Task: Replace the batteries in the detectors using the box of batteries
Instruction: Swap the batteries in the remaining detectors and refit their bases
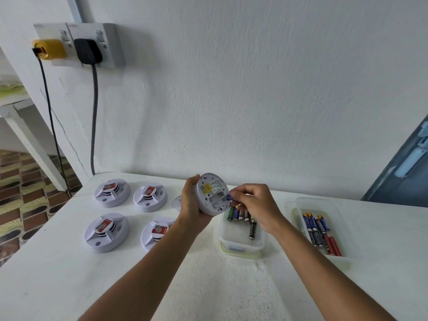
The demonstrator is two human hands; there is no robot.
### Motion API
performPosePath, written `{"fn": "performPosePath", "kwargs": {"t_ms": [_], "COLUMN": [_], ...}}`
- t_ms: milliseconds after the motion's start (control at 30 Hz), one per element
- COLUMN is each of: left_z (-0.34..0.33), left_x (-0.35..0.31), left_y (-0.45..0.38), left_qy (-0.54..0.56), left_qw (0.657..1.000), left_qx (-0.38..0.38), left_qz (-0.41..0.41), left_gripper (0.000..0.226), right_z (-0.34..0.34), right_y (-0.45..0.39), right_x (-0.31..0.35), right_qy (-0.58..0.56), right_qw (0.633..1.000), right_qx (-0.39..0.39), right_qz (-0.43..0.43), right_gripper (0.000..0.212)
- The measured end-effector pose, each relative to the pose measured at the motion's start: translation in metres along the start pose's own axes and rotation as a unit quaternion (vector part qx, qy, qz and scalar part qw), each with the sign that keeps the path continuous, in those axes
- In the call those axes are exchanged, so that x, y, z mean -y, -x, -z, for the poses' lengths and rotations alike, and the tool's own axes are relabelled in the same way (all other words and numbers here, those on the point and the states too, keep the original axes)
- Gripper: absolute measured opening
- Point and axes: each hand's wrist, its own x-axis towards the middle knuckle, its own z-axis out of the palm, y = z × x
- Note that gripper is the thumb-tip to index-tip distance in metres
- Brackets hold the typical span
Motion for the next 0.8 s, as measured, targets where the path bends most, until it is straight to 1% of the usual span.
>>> {"fn": "performPosePath", "kwargs": {"t_ms": [67,100,133,200,267,300,367,400,433,500,567,633,733,800], "left_z": [-0.001,-0.002,-0.004,-0.007,-0.009,-0.009,-0.009,-0.009,-0.009,-0.009,-0.011,-0.012,-0.012,-0.012], "left_x": [-0.001,0.000,0.000,0.000,0.002,0.002,0.001,0.000,-0.001,-0.003,-0.002,-0.001,-0.001,-0.002], "left_y": [0.001,0.001,0.002,0.004,0.005,0.006,0.007,0.007,0.008,0.008,0.009,0.009,0.009,0.008], "left_qy": [-0.007,-0.007,-0.007,-0.008,-0.005,0.000,0.005,0.005,0.006,0.007,0.010,0.026,0.041,0.040], "left_qw": [1.000,1.000,1.000,1.000,1.000,1.000,1.000,1.000,1.000,1.000,1.000,0.999,0.999,0.998], "left_qx": [0.006,0.006,0.004,-0.002,0.003,0.006,0.007,0.006,0.004,-0.002,-0.011,-0.019,-0.031,-0.040], "left_qz": [0.000,0.001,0.004,0.009,0.012,0.013,0.012,0.011,0.011,0.012,0.013,0.013,0.003,-0.010], "left_gripper": [0.049,0.047,0.044,0.044,0.045,0.045,0.046,0.046,0.046,0.046,0.046,0.046,0.049,0.046], "right_z": [-0.003,-0.004,-0.006,-0.010,-0.014,-0.015,-0.014,-0.012,-0.012,-0.013,-0.015,-0.018,-0.022,-0.027], "right_y": [0.000,0.001,0.001,0.003,0.004,0.004,0.002,0.001,0.000,-0.001,0.000,0.000,0.002,0.006], "right_x": [0.003,0.004,0.005,0.009,0.011,0.012,0.013,0.013,0.013,0.013,0.013,0.009,-0.001,-0.008], "right_qy": [0.005,0.006,0.011,0.023,0.044,0.054,0.054,0.039,0.026,0.028,0.047,0.090,0.166,0.200], "right_qw": [1.000,0.999,0.999,0.997,0.993,0.992,0.995,0.998,0.999,0.999,0.997,0.989,0.972,0.959], "right_qx": [-0.013,-0.024,-0.036,-0.060,-0.073,-0.074,-0.057,-0.041,-0.024,-0.018,-0.057,-0.100,-0.128,-0.143], "right_qz": [0.016,0.022,0.029,0.053,0.078,0.082,0.061,0.040,0.021,0.013,0.029,0.058,0.101,0.137], "right_gripper": [0.005,0.008,0.017,0.028,0.027,0.022,0.011,0.012,0.017,0.021,0.020,0.024,0.029,0.027]}}
